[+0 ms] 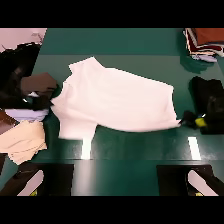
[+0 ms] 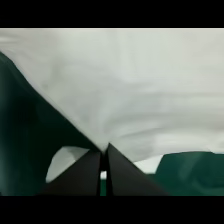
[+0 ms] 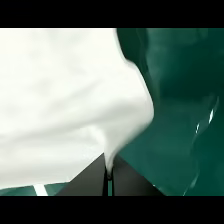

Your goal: Fold the shirts.

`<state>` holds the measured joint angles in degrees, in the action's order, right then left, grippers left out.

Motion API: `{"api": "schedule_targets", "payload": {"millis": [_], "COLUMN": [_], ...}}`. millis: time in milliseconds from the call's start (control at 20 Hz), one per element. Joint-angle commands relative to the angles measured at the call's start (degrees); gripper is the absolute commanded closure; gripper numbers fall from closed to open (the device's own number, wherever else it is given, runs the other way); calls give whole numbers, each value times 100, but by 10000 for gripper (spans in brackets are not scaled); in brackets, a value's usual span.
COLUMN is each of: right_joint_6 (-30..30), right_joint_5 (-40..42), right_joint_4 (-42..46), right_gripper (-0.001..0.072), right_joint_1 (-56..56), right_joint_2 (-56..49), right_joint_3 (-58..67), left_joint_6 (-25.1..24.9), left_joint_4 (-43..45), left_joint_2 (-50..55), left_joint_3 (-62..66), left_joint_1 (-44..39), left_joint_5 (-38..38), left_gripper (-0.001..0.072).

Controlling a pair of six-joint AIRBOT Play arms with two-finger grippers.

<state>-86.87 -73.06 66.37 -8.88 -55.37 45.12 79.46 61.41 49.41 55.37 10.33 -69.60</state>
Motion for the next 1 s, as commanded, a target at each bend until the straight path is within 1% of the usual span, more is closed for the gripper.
{"api": "schedule_targets", "payload": {"millis": [0,150,300,400,450,600,750,850,950], "right_joint_6": [-7,-4,-4,-4,-4,-4,-7,-7,-7], "right_joint_5": [-22,122,188,87,2,-258,-997,-1333,-1471], "right_joint_4": [-35,-24,44,129,129,127,103,66,131], "right_gripper": [693,693,693,694,694,694,694,694,694], "right_joint_1": [256,267,107,-85,-234,-741,-1080,-986,-627], "right_joint_2": [688,1071,1274,1294,1292,1154,625,262,-63], "right_joint_3": [1628,3451,4927,5702,6028,6717,7337,7289,6778], "left_joint_6": [227,308,308,313,328,461,468,461,457], "left_joint_4": [-22,-22,-39,-37,-39,-39,-116,-245,-398], "left_joint_2": [-382,-472,-470,-470,-472,-448,-334,-192,98], "left_joint_3": [1733,3786,5709,6561,6767,6881,6279,5650,5106], "left_joint_1": [2,2,2,2,2,2,2,2,0], "left_joint_5": [-376,-363,-203,125,260,282,94,-57,-343], "left_gripper": [681,681,681,682,682,682,682,682,682]}}
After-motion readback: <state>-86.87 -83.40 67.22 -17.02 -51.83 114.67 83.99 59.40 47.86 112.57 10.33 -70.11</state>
